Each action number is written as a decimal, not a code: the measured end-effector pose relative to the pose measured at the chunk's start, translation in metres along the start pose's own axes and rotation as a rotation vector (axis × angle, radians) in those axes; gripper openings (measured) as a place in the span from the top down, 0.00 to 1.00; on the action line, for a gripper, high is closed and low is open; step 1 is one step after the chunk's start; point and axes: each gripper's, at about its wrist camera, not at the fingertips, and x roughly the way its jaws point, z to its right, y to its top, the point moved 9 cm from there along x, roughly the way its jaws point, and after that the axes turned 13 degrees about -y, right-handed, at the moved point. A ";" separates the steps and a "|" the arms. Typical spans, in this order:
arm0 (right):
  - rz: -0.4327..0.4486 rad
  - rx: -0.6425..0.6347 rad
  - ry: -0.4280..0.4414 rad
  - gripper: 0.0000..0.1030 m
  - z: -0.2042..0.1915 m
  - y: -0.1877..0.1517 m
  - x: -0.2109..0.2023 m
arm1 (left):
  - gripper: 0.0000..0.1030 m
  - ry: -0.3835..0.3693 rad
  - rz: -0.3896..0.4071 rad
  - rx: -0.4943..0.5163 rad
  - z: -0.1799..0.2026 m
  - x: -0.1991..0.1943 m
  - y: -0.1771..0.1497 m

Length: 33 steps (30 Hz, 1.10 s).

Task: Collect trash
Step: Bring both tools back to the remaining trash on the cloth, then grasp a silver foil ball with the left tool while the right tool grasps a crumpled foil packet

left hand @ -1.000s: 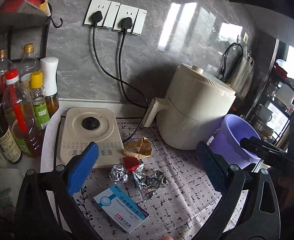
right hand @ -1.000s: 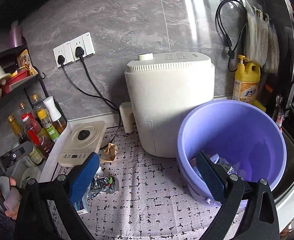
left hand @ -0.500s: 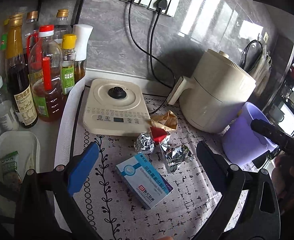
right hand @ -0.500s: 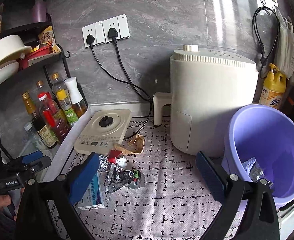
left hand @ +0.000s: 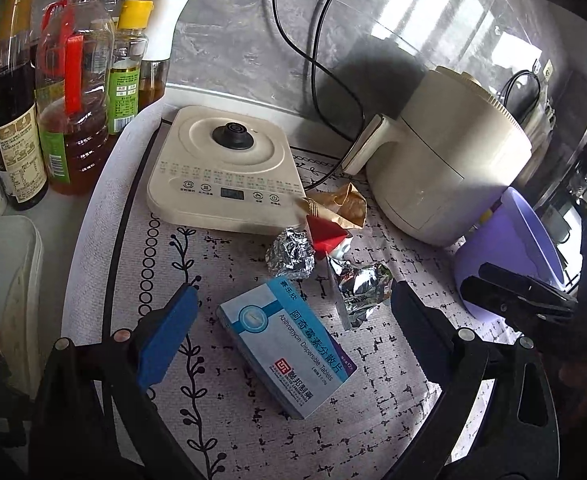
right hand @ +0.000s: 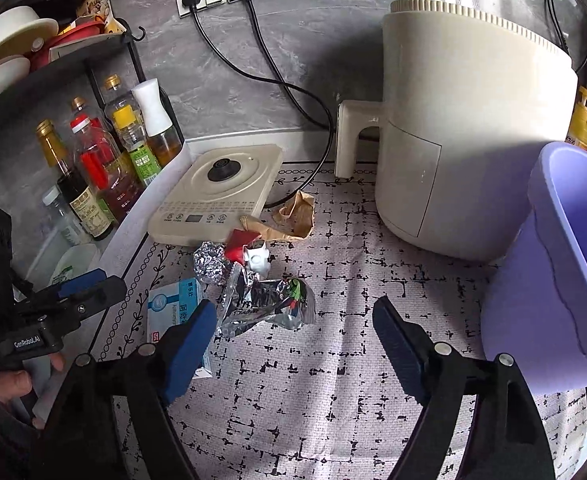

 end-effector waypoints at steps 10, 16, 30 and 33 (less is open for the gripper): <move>-0.084 -0.030 0.019 0.36 -0.017 0.006 0.047 | 0.42 -0.040 -0.062 -0.009 -0.008 0.044 0.013; -0.145 -0.041 0.027 0.42 -0.021 0.004 0.074 | 0.49 -0.052 -0.095 -0.017 -0.014 0.072 0.016; -0.257 -0.076 0.042 0.82 -0.027 -0.016 0.102 | 0.79 -0.039 -0.142 -0.066 -0.024 0.097 0.007; -0.245 -0.070 0.047 0.91 -0.025 -0.014 0.097 | 0.81 -0.022 -0.130 -0.044 -0.022 0.089 0.010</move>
